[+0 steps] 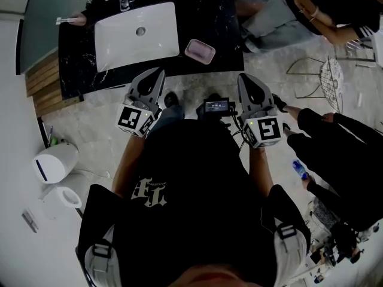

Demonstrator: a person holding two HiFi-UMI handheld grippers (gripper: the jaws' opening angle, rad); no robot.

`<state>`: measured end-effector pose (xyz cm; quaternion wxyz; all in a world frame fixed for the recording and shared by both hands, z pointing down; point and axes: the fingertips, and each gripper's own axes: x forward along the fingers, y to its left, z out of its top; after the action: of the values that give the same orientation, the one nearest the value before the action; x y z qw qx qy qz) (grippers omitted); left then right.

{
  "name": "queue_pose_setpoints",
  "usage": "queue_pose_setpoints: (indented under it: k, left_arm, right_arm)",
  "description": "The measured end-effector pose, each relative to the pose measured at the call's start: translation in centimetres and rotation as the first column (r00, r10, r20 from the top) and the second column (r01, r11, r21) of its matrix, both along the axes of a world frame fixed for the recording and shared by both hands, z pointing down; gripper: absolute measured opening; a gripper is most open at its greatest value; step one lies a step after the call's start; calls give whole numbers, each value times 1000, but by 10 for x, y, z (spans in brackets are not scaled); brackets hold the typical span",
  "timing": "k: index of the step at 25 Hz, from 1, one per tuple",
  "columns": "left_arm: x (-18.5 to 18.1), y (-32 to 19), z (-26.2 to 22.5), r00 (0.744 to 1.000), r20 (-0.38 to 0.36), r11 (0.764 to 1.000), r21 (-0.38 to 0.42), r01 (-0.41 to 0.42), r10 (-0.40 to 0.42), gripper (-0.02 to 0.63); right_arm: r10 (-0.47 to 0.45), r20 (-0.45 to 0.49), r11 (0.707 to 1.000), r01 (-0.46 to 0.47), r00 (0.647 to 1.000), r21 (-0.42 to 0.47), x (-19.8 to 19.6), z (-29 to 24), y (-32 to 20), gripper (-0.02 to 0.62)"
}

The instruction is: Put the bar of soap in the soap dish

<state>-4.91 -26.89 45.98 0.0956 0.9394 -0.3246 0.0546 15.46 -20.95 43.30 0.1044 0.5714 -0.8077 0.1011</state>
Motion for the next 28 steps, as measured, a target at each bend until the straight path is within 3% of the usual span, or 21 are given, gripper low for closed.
queue_pose_setpoints:
  k: [11,28]
  left_arm:
    - [8,0,-5,1000,-1,1000,11,-25,26,8]
    - [16,3,-9,999,-10,999,17,-35,35,8]
  right_arm:
    - [-6,20,1000,6,1000,-15,-8,18,-2,8]
    - [-27,-21,1000,26,999,-8,-14,16,-3,8]
